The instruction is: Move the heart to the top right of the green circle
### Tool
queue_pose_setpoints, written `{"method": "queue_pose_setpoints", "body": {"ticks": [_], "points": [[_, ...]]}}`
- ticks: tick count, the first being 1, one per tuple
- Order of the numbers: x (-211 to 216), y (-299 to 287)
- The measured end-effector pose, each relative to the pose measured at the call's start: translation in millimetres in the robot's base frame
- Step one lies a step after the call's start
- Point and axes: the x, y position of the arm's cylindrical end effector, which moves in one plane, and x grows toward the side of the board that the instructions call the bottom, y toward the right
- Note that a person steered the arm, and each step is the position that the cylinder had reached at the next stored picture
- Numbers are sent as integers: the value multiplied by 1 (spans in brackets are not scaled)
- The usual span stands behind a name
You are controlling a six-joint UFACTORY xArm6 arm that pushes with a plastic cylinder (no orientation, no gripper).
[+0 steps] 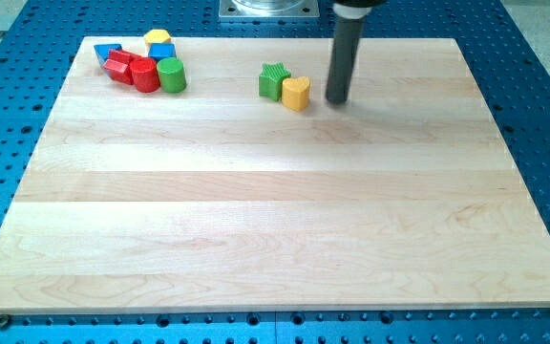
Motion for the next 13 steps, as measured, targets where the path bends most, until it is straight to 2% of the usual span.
{"method": "queue_pose_setpoints", "body": {"ticks": [1, 2, 3, 4, 5, 6, 7, 8, 9, 10, 11, 12, 13], "points": [[-24, -33], [-67, -58], [-78, -71], [-66, 4], [25, -3], [24, -67], [-38, -106], [10, -68], [-13, -31], [-63, -49], [-76, -88], [-76, -97], [-107, -61]]}}
